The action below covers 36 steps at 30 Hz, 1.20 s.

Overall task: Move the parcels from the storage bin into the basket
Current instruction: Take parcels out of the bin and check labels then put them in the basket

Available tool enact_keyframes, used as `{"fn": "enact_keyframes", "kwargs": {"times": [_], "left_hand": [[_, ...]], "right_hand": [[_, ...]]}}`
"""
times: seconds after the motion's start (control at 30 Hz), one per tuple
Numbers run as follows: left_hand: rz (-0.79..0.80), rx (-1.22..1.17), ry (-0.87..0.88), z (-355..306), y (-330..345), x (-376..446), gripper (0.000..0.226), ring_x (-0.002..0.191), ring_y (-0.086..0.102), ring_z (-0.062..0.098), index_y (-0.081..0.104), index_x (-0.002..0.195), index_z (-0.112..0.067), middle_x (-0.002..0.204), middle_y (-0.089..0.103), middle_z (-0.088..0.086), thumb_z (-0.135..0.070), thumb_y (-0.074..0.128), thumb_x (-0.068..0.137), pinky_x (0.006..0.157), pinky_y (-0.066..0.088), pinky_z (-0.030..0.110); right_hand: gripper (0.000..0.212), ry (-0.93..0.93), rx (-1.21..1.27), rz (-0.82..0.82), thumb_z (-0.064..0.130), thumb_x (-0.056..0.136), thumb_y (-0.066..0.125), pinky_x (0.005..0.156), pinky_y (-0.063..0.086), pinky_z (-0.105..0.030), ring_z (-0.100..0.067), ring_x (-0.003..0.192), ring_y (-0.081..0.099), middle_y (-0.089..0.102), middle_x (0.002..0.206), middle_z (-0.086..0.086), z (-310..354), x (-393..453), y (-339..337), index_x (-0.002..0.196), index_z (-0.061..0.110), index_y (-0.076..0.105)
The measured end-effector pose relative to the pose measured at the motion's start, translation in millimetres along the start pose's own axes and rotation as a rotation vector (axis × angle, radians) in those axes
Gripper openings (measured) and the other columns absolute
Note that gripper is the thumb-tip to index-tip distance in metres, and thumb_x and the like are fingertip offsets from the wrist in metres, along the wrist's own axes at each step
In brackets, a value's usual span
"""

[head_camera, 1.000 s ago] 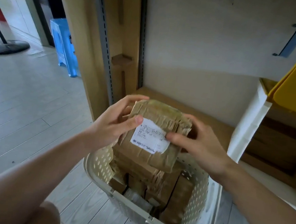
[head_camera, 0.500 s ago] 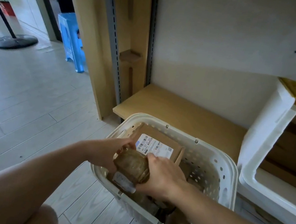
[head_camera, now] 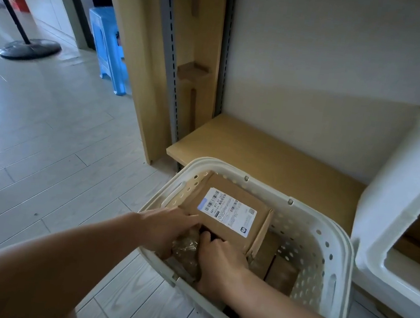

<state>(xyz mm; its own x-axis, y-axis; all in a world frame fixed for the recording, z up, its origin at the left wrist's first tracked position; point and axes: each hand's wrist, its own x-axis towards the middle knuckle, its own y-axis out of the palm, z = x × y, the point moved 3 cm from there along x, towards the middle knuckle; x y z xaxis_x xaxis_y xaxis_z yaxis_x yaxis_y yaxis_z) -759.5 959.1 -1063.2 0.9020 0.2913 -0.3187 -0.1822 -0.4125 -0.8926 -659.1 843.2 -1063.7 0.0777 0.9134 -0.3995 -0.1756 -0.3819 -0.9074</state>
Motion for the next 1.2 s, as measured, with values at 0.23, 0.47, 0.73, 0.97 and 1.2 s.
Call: {"fn": "enact_keyframes", "kwargs": {"times": [0.23, 0.47, 0.73, 0.97, 1.2], "left_hand": [[0.039, -0.059, -0.091, 2.5, 13.6, -1.0, 0.072, 0.110, 0.060, 0.019, 0.054, 0.130, -0.013, 0.128, 0.060, 0.006, -0.025, 0.087, 0.067, 0.084, 0.044, 0.020], [0.086, -0.126, -0.150, -0.4, 19.7, 3.7, 0.082, 0.130, 0.054, 0.020, 0.047, 0.144, -0.023, 0.143, 0.055, 0.000, -0.030, 0.083, 0.071, 0.106, 0.043, 0.026], [0.246, -0.069, -0.064, 6.2, 41.5, 15.9, 0.050, 0.125, 0.057, 0.023, 0.053, 0.137, -0.018, 0.137, 0.056, 0.006, -0.017, 0.069, 0.090, 0.102, 0.053, 0.037], [0.391, -0.122, -0.340, -8.8, 55.6, 32.1, 0.034, 0.116, 0.064, 0.029, 0.061, 0.128, -0.007, 0.125, 0.066, 0.012, -0.014, 0.065, 0.095, 0.099, 0.053, 0.036], [0.459, -0.087, -0.384, -14.1, 64.3, 36.8, 0.045, 0.125, 0.059, 0.031, 0.051, 0.142, -0.007, 0.138, 0.060, 0.014, -0.020, 0.060, 0.100, 0.103, 0.048, 0.039]], "right_hand": [[0.062, 0.035, 0.012, 0.097, 0.020, 0.083, 0.076, 0.087, 0.053, -0.041, -0.035, 0.118, 0.062, 0.061, 0.126, -0.015, -0.7, 3.4, 0.7, 0.134, 0.007, 0.043], [0.064, 0.025, 0.011, 0.208, 0.017, 0.085, 0.076, 0.095, 0.051, -0.041, -0.035, 0.127, 0.057, 0.058, 0.134, -0.015, 1.1, 9.8, -4.7, 0.137, 0.004, 0.042], [0.039, 0.058, 0.027, 0.257, 0.011, 0.099, 0.058, 0.102, 0.048, -0.042, -0.034, 0.130, 0.055, 0.056, 0.140, -0.015, -3.7, 13.7, 0.9, 0.137, 0.005, 0.054], [0.048, 0.030, 0.077, 0.347, 0.009, 0.092, 0.066, 0.101, 0.050, -0.039, -0.035, 0.128, 0.056, 0.056, 0.138, -0.020, -10.2, 13.3, 28.1, 0.138, -0.001, 0.052], [0.049, 0.020, 0.074, 0.300, 0.000, 0.097, 0.055, 0.107, 0.047, -0.044, -0.040, 0.133, 0.051, 0.049, 0.144, -0.022, -13.7, 23.8, 47.6, 0.145, -0.001, 0.044]]}}
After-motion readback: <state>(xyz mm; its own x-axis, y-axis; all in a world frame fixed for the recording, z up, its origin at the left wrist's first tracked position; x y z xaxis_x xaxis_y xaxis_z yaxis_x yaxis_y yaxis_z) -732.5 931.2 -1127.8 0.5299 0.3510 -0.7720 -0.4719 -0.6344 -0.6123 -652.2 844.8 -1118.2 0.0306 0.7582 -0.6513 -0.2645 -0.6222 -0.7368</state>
